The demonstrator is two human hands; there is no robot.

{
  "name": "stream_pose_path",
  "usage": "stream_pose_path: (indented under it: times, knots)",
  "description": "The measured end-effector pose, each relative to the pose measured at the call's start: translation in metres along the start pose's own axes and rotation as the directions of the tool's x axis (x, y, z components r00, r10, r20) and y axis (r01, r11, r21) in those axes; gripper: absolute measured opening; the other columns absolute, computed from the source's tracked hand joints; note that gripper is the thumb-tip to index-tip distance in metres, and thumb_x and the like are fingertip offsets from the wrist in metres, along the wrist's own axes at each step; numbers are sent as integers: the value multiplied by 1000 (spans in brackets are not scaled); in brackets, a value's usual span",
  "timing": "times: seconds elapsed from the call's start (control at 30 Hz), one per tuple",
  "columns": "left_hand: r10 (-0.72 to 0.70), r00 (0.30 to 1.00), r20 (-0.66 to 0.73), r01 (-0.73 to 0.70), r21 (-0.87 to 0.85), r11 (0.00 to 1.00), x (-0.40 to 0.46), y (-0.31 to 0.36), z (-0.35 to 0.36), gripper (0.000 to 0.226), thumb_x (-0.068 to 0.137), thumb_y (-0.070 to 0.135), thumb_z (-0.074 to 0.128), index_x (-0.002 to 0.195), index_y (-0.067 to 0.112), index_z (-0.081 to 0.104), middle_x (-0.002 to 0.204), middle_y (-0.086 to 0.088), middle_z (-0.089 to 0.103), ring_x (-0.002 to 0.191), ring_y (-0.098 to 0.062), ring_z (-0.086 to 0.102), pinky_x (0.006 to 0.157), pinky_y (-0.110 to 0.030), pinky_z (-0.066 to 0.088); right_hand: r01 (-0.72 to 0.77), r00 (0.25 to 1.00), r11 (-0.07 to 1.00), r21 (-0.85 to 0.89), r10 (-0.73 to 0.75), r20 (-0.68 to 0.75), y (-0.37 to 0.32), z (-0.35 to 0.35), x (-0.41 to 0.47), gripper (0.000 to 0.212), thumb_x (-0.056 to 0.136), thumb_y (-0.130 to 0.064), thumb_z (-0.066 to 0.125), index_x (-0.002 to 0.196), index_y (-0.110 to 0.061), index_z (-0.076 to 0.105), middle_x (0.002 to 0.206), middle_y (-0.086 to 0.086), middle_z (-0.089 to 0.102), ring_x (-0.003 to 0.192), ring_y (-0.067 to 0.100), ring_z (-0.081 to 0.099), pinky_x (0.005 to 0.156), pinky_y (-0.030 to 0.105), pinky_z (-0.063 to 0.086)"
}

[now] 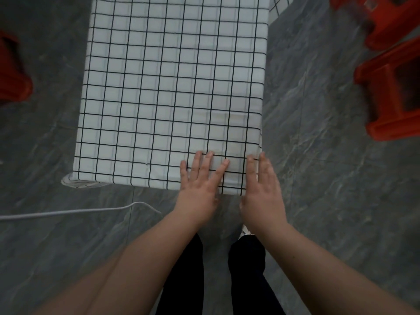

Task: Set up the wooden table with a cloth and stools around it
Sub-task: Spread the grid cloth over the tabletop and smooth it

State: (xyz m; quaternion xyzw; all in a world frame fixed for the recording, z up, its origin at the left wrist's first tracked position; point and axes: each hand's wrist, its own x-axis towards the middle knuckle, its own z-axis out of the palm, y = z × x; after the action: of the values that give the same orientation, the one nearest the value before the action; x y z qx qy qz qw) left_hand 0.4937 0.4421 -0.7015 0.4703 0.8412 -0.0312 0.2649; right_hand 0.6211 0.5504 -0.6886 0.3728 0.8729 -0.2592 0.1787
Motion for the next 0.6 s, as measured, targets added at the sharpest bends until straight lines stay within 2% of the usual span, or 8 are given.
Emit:
stream_pose_path:
  times: [0.07,0.2,0.23,0.4,0.6]
  knots:
    - [-17,1000,18,17,-13,1000,-5,-4,-13,105,87,39,66,150,44,-19,162,-2,-22,146,-25,-30,118,-56,-12,69,997,995,-68,-67,31,-8,-9,0,107,80,-13,62,158,-19,-11,165,9,-18,153,26,-12,124,45,6]
    - [-123,992,-26,121,-71,990,-19,-24,-36,107,88,39,66,149,42,-22,163,-2,-20,147,-25,-27,119,-55,-10,175,984,979,-104,-170,50,-35,-14,-1,100,76,-13,67,158,-13,10,166,12,5,153,32,6,121,51,20]
    - [-146,989,-35,143,-79,987,-24,-32,-40,107,88,39,65,149,42,-23,163,-2,-20,148,-25,-25,119,-55,-10,198,980,974,-113,-192,57,-45,-14,-2,97,79,-17,67,158,-14,10,166,11,5,153,31,5,122,50,19]
    - [-207,977,-54,200,-121,972,-47,-85,-43,104,91,36,62,149,38,-25,163,-2,-22,147,-24,-26,120,-49,-13,303,951,943,-135,-292,100,-99,-7,-2,89,94,-20,48,156,-22,-16,163,2,-25,149,21,-25,121,42,-9]
    - [-263,962,-71,246,-184,952,-76,-171,-30,103,87,33,65,154,34,-13,165,-5,-11,150,-27,-16,122,-49,-3,241,967,960,-139,-225,123,-167,21,13,91,94,-22,47,155,-24,-20,163,1,-26,149,20,-27,123,41,-9]
